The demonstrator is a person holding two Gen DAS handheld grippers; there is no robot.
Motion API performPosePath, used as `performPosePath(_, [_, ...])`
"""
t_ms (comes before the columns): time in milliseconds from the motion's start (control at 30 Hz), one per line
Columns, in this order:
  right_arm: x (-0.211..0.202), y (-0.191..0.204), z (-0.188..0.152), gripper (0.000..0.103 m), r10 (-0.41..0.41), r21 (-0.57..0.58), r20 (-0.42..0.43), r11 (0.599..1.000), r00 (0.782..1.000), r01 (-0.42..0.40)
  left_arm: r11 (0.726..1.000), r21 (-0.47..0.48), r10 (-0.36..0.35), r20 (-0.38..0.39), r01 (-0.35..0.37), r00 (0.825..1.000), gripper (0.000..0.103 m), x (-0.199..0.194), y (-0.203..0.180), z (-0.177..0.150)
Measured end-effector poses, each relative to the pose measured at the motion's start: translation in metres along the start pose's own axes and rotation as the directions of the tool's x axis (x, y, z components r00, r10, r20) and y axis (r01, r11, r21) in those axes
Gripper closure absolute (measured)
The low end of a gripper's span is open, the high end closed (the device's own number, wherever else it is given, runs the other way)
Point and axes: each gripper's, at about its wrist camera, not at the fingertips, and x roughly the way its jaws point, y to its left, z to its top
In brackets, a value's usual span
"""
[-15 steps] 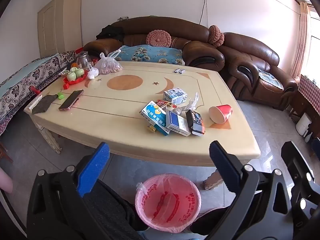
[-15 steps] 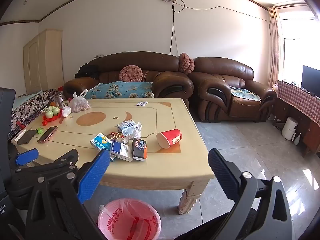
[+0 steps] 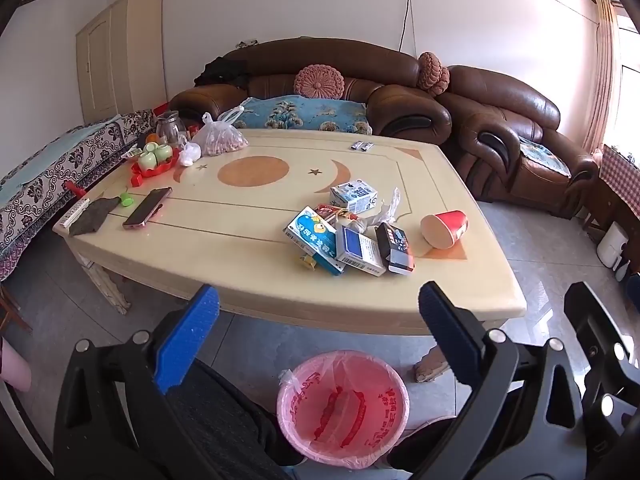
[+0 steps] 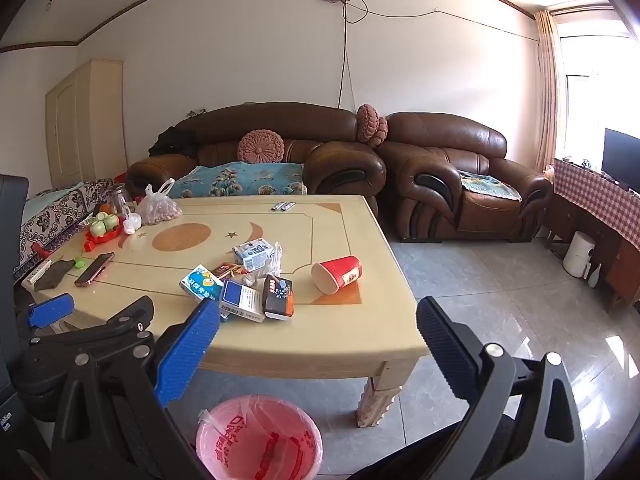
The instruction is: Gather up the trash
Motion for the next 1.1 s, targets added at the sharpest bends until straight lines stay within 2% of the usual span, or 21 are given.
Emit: performPosePath(1100, [-0.0020,0.0011,0.0009,0.006,0.002,0.004,-0.004,1.000,1.000,-0.002,1.000,0.005,0.002,-0.002,-0.002,1.000,0.005,-0.0012,-0.0023,-0.0029])
